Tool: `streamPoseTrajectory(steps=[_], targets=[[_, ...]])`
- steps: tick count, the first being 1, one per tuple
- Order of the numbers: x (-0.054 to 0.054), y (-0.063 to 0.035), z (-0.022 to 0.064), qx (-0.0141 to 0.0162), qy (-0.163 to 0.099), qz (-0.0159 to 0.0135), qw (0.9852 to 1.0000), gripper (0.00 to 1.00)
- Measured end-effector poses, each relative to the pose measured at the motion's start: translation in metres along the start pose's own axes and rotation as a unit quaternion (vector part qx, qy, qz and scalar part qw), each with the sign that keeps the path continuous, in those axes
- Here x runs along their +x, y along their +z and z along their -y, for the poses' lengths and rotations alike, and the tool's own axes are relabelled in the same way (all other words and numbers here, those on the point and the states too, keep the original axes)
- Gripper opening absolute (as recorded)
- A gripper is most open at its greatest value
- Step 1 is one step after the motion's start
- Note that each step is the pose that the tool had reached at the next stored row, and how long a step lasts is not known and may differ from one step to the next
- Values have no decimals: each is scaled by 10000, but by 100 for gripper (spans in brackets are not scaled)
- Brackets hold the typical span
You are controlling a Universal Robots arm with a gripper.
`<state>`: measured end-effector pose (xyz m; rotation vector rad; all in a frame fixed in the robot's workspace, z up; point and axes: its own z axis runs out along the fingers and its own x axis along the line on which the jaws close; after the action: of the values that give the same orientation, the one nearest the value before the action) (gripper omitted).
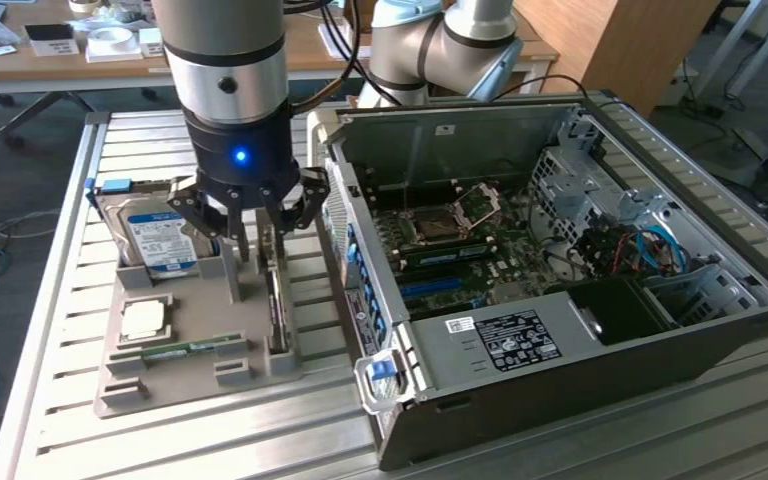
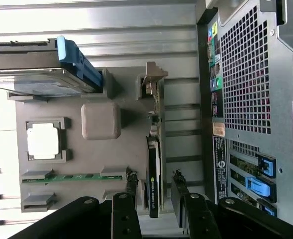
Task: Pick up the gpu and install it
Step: 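Reach for the gpu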
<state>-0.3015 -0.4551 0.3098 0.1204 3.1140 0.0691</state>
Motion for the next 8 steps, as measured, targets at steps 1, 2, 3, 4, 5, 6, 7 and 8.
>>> streamPoseTrajectory(steps=[1, 2, 3, 4, 5, 6, 7, 8], targets=[[0, 0, 0, 1, 0, -1, 10000, 41], [0, 1, 0, 1, 0, -1, 10000, 41], [0, 1, 0, 0, 0, 0, 10000, 41], [0, 2, 0, 1, 0, -1, 10000, 41], [0, 8, 0, -1, 0, 1, 10000, 41], [0, 15, 1, -1, 0, 1, 10000, 41], [0, 20, 1, 0, 0, 0, 10000, 41], [1, 28, 1, 0, 0, 0, 10000, 41]])
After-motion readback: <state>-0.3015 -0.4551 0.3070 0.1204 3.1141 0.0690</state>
